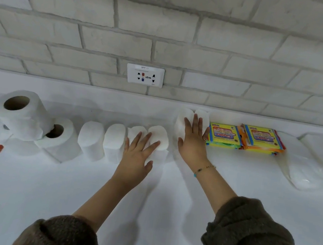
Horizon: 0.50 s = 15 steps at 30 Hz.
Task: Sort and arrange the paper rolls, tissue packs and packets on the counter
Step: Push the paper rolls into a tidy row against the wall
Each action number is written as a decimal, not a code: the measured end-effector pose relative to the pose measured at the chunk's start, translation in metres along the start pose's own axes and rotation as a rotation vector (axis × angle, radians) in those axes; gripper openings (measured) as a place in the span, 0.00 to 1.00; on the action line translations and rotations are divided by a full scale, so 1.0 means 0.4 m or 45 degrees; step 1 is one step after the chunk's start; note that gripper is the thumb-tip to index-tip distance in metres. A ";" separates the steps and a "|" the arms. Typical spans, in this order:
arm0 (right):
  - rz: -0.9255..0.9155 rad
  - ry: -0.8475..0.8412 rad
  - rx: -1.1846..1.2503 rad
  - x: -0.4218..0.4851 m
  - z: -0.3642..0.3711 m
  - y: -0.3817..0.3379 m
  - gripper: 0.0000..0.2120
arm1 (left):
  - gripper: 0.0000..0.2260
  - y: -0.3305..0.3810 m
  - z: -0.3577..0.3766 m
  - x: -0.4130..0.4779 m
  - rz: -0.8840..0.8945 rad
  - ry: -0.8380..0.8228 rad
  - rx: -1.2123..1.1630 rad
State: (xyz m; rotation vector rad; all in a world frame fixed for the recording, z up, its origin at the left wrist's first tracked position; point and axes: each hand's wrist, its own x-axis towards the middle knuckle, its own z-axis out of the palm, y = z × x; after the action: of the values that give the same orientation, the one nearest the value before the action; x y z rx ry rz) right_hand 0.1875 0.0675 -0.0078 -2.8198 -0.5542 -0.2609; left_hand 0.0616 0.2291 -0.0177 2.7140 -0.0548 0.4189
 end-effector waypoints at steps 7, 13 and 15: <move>0.200 -0.146 0.451 -0.305 0.037 -0.019 0.25 | 0.28 0.029 0.021 -0.008 -0.104 0.126 0.028; 0.142 -0.153 0.363 -0.411 0.083 0.028 0.22 | 0.26 0.013 0.055 0.019 -0.125 0.025 0.068; 0.134 -0.139 0.291 -0.413 0.086 0.029 0.23 | 0.22 0.005 0.059 0.053 -0.128 0.032 0.012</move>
State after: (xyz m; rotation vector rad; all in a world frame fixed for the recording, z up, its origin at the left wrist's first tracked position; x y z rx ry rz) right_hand 0.0458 0.0096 -0.0796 -2.6406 -0.4261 -0.0207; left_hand 0.0883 0.2184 -0.0314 2.7060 0.0901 0.4247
